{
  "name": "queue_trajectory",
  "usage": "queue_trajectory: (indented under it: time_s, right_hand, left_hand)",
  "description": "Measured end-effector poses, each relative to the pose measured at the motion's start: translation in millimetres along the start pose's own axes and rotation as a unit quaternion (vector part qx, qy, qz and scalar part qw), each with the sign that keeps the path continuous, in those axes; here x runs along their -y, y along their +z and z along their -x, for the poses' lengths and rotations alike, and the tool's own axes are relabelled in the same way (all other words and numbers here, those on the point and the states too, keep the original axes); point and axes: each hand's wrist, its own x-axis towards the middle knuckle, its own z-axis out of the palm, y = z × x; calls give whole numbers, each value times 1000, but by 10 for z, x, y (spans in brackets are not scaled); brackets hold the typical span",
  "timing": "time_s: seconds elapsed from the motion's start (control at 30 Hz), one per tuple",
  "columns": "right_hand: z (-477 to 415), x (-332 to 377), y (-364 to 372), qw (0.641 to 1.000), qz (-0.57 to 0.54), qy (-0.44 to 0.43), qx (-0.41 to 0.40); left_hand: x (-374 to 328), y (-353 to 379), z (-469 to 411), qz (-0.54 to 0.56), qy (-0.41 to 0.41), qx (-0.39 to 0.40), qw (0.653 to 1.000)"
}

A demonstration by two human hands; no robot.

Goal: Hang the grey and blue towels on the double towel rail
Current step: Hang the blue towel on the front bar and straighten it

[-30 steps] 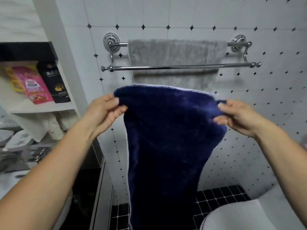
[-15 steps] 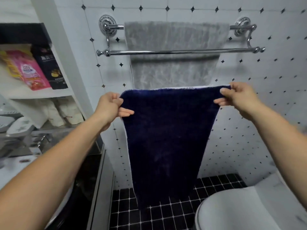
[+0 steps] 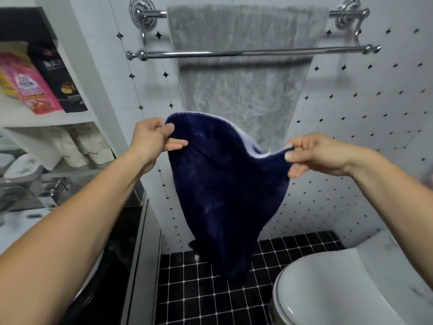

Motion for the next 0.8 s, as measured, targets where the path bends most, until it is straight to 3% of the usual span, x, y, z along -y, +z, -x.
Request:
queue_trajectory:
  time_s: [0.03, 0.13, 0.27, 0.3, 0.33, 0.37, 0.4, 0.43, 0.47, 0.5, 0.57, 0.6, 0.63, 0.7, 0.73, 0.8]
  right_hand:
    - [-4, 9, -20, 999, -14, -15, -33]
    - [-33, 35, -137, 966, -44, -46, -251]
    - [-73, 81, -135, 960, -56, -105, -252]
    - [-75, 117, -119, 956, -58, -120, -261]
    - [-80, 149, -113, 953, -50, -125, -271]
    - [-90, 165, -109, 952, -38, -122, -277]
    - [-87, 167, -93, 955, -26, -114, -273]
    - [-89, 160, -69, 959, -18, -108, -261]
    - [-92, 153, -35, 962, -9, -105, -253]
    - [-102, 138, -5, 961, -5, -109, -254]
    - [-97, 141, 25, 954, -11, -125, -271]
    - [-87, 156, 28, 954, -17, -130, -271]
    - [-80, 169, 24, 955, -19, -132, -264]
    - [-60, 188, 12, 956, -15, -130, -261]
    - [-55, 191, 6, 954, -16, -130, -269]
    - [-39, 185, 8, 950, -34, -129, -283]
  left_hand:
    - [-15, -15, 1, 6, 0, -3, 1000]
    - [-69, -73, 11, 29, 4, -6, 1000]
    - [-262, -59, 45, 106, 20, -77, 991]
    - [-283, -66, 82, 117, 3, -43, 992]
    - [-296, -67, 156, 94, -26, 52, 994]
    - [-296, -73, 236, 35, -72, 202, 976]
    - [-313, -95, 326, -37, -117, 352, 928]
    - [-320, -125, 360, -77, -131, 437, 887]
    - [-347, -142, 318, -75, -130, 433, 889]
    - [-380, -149, 221, -42, -130, 361, 922]
    - [-372, -190, 51, 48, -109, 95, 988]
    - [-349, -210, 2, 44, -94, 36, 994]
    - [-325, -203, 0, -5, -91, 35, 995]
    - [-242, -194, 27, -79, -83, 135, 984]
    - [-250, -213, 35, -67, -80, 136, 985]
    - [-328, -285, -25, -2, -75, 55, 996]
